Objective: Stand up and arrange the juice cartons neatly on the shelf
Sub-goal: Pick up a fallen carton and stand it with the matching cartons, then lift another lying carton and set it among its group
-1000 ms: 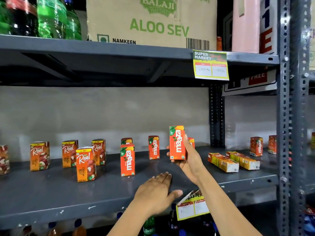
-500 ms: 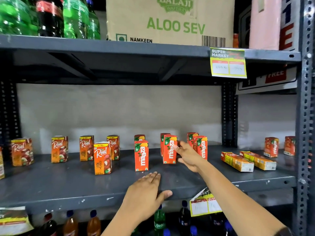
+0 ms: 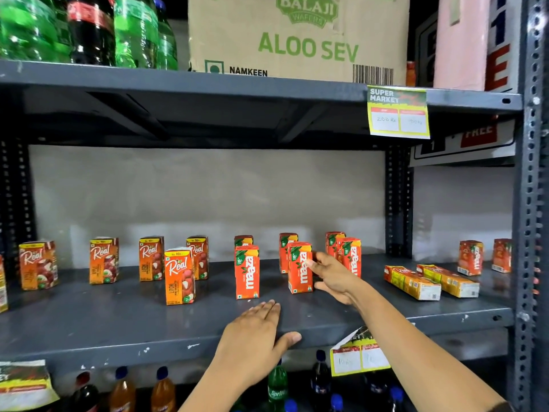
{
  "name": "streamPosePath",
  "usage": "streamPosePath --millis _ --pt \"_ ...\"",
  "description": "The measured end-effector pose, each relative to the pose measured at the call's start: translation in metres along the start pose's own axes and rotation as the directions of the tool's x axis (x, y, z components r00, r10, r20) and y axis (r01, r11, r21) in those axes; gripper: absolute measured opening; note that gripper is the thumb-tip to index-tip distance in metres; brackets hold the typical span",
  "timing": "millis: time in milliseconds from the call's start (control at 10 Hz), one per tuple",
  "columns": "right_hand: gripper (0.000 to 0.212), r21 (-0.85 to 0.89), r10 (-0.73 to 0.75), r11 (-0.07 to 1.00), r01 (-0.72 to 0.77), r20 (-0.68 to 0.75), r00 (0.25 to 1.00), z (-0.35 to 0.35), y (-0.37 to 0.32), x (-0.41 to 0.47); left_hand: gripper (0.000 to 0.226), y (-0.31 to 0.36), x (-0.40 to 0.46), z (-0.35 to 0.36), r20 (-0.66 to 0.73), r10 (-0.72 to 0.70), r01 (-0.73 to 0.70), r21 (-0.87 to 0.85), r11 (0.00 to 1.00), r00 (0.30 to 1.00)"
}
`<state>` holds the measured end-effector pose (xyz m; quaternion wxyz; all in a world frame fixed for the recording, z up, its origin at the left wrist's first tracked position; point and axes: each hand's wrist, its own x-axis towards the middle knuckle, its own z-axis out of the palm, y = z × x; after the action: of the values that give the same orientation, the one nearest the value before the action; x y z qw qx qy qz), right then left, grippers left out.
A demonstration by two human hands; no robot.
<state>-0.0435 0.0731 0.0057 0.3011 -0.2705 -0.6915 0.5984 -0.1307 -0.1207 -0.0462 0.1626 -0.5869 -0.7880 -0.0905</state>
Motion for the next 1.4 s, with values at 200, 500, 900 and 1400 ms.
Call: streamPosePath --millis 200,500,900,1400 --pt "0.042 -0.053 -0.002 0.999 0.003 0.033 0.999 -0.002 0.001 -0.001 0.075 0.001 -0.001 -0.002 0.018 -0.01 0.011 -0.011 1.0 1.0" --pt "0.03 -0.926 -0.276 0.377 0.02 -0.092 0.957 -0.072 -0.029 -0.052 0.07 0.071 0.02 -0.009 0.009 0.052 -0.05 -0.144 0.988 0.999" --pt "0.055 -0.766 0.285 0.331 -0.551 -0.476 0.832 -0.23 -0.045 -0.071 0.07 0.144 0.077 0.007 0.075 0.098 -0.086 -0.143 0.986 0.992" --pt "0.039 -0.626 0.504 0.38 -0.681 -0.478 0.72 -0.232 -0.041 -0.03 0.071 0.146 0.076 0.011 0.069 0.091 -0.081 -0.138 0.987 0.993"
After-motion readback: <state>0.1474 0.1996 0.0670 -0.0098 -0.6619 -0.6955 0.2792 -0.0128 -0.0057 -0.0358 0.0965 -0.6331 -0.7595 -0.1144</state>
